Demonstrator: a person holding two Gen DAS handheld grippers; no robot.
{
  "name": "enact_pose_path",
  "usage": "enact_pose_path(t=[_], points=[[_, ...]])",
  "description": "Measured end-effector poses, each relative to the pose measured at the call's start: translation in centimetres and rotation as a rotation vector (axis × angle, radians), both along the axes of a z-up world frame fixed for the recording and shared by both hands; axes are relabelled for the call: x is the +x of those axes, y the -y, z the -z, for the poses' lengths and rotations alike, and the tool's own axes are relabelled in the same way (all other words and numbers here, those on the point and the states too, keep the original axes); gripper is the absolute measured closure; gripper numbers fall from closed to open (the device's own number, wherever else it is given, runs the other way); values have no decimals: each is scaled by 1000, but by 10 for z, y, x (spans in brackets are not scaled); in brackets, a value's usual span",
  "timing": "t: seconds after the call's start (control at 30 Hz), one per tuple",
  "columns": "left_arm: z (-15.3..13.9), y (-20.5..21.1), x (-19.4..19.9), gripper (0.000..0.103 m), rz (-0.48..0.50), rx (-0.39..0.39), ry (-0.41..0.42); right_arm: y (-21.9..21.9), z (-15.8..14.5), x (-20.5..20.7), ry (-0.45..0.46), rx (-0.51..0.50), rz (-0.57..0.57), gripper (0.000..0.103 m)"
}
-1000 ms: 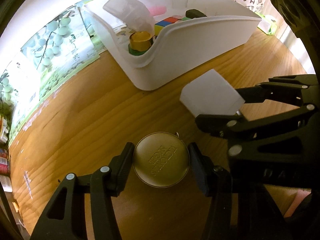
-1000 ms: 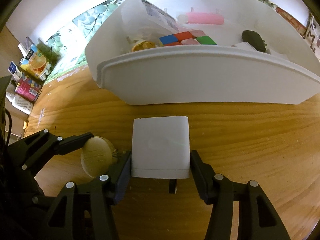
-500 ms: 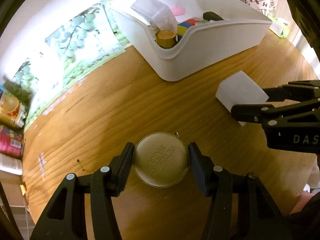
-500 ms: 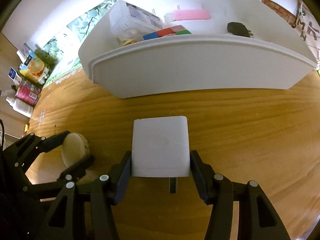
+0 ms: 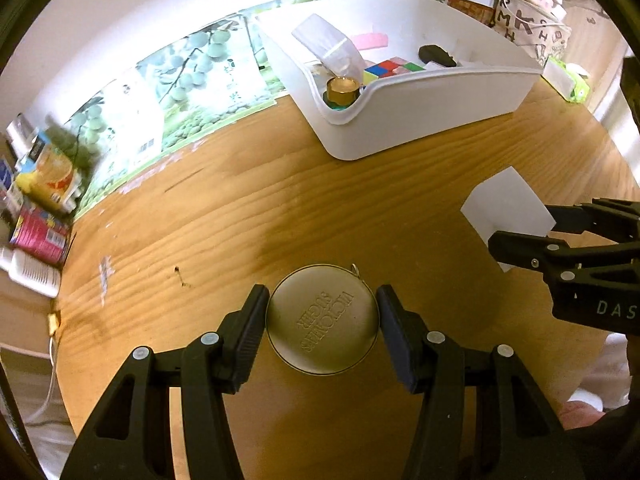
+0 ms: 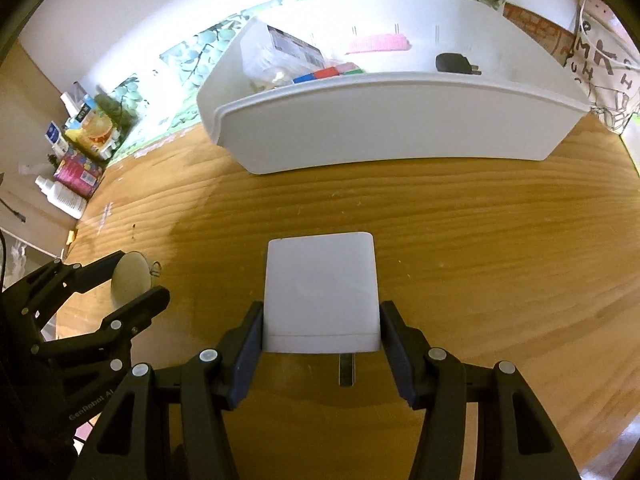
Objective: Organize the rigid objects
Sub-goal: 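Lift the gold tin with the left tool while the right carries the white charger over the bin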
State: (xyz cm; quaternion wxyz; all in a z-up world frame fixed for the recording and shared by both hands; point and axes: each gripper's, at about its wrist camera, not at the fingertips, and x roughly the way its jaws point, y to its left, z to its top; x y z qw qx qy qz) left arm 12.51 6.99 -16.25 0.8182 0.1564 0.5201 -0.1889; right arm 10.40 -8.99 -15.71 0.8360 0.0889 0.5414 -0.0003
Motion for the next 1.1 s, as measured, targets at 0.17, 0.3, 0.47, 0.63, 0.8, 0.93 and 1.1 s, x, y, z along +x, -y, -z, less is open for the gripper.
enact_pose_path(t=[0.17,0.3,0.47,0.63,0.8,0.93,1.1], points=[[-16,1,-9,44,-50,-4,11,9,-14,-10,21,-7,-22,46],[-29,11,-6,44,-93,-3,21,19,-29,-16,51,-3,-33,46],[-49,25,0,44,-131,-8,55,37,-50,-19,92,-10,-42,46],[-73,42,12,44,-161,-17,107,63,-71,-14,123,1,-45,46],[-98,61,25,44,-177,-18,175,87,-93,-5,170,-11,-58,46],[-114,74,39,44,-190,-20,219,106,-110,8,212,-19,-69,46],[-124,91,59,44,-214,-45,273,124,-125,30,275,-27,-87,46]])
